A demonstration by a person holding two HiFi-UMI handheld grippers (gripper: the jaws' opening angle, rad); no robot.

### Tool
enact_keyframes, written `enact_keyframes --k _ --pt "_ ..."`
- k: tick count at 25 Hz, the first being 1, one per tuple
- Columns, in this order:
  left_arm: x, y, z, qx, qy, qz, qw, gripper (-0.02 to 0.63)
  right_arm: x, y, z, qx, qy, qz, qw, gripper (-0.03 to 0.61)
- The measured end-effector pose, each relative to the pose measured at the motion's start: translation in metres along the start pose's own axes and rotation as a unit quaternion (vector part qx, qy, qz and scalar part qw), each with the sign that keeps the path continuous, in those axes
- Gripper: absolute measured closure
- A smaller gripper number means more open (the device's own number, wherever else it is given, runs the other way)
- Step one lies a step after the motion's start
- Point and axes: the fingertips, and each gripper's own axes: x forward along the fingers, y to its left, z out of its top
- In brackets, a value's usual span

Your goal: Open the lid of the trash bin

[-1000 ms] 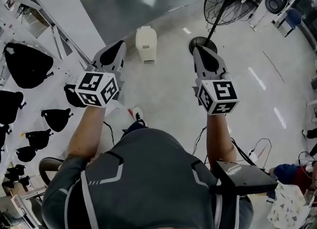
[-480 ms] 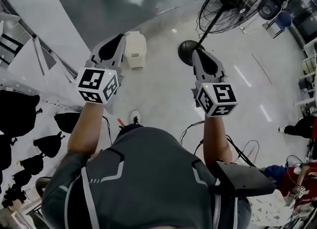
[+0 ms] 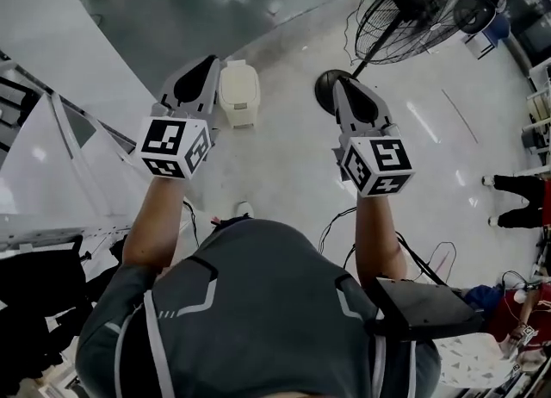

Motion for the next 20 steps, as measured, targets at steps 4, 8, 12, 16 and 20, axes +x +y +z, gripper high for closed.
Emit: enact_keyframes --k 4,8,12,16,20 --pt "0.015 0.033 -0.01 -0.014 -0.002 -0.002 0.9999 0.604 0.041 0.003 -0.002 0.007 0.002 -0.002 1.0 0.551" --pt "0.024 0.067 -0.018 -0.021 0.0 0.014 0.9997 0.604 0.077 0.015 0.004 0.0 -0.003 0.008 1.0 0.551" --pt "0.029 0.089 -0.028 -0.02 0.013 0.036 0.9991 0.604 0.112 0.017 0.005 -0.006 0.008 0.03 1.0 0.551" --pt "0.034 0.117 -0.039 -0.021 0.03 0.064 0.9973 0.604 0.158 0.017 0.0 0.002 0.014 0.065 0.998 0.551" --pt "0.04 0.137 -0.042 -0.016 0.034 0.095 0.9948 0.604 0.2 0.014 0.003 -0.011 0.009 0.103 0.995 0.551"
